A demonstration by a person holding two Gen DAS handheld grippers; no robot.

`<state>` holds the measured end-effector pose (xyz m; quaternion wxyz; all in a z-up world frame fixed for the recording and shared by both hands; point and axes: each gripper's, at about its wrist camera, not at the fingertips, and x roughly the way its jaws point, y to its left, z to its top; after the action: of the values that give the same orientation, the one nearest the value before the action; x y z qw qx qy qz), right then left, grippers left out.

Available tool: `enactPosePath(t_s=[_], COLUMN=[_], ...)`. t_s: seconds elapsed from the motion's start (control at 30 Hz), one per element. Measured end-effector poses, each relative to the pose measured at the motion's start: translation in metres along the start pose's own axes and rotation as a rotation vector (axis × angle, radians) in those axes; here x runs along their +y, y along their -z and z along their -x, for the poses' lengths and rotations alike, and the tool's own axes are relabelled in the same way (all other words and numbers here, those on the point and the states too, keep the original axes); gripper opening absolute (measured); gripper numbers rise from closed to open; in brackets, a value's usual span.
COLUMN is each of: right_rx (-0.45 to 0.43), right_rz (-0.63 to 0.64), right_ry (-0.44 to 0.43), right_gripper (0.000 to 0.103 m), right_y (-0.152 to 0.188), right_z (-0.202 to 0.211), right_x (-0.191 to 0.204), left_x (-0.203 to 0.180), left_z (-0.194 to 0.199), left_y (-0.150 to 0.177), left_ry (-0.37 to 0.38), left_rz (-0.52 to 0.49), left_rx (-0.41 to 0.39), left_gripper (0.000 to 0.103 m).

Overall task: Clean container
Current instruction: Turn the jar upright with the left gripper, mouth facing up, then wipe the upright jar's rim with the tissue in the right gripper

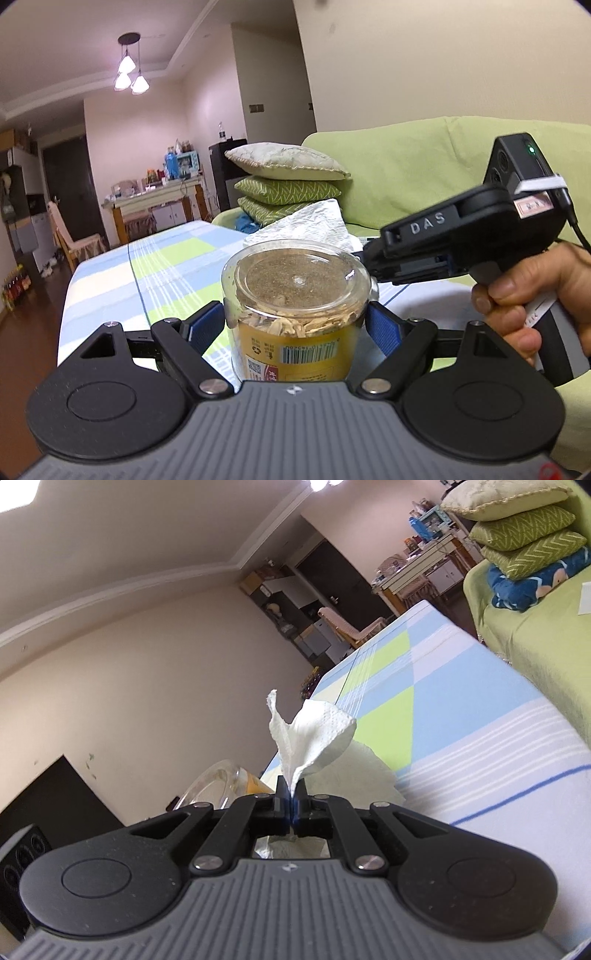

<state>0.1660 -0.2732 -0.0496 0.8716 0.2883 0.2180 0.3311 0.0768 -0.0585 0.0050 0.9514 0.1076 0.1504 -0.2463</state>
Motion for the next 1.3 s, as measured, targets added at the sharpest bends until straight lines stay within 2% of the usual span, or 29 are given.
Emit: enactPosePath(t_s=[0.13,0.23,0.33,0.57,0.73,0.9,1.03,1.23,1.3], right_rx=[0.011,-0.068,-0.100,-0.004,0.092,0.139,0.193,0.193,0.171], right_rz=[0.046,0.098,0.141,0.262,0.289,0.319,0.335,0.248,0.290], right_ry=[0.003,0.013,-0.031,-0.090,-0.070,-0.058,-0.094,-0.165,-0.123], right_gripper=[0.002,0.002,0.002,0.002,0.002,0.000,0.000,0.000,0.000], right_y=[0.005,-0.002,-0.013,-0.018,-0.016,-0.018,-0.015,-0.007,-0.007], right_z=[0.002,0.016,0.024,-0.001,-0.026,-0.020,-0.014,-0.026,-0.032], right_x=[0.009,0.022,0.039,0.078,0.081,0.090,0.103,0.096,0.099], left_x=[0.009,0.016,0.017,0.017,0.020,0.027,0.030,0.032,0.032], left_z=[-0.003,-0.005,-0.009,-0.016,-0.018,-0.016,-0.019,-0.019,-0.019], left_y=[0.006,0.011,0.012,0.012,0.014,0.018,0.020,0.023,0.024], left_ry=[-0.020,-0.035,-0.047,-0.080,-0.096,-0.097,-0.094,-0.095,-0.097], left_rz=[0.024,0.061,0.068,0.060,0.062,0.058,0.055,0.051,0.050], left_rx=[-0.004,-0.014,-0.027,-0.044,-0.049,-0.056,-0.062,-0.068,-0.068], left_gripper=[0.084,0.084,0.085,0.088,0.086,0.086,0.086,0.086,0.086])
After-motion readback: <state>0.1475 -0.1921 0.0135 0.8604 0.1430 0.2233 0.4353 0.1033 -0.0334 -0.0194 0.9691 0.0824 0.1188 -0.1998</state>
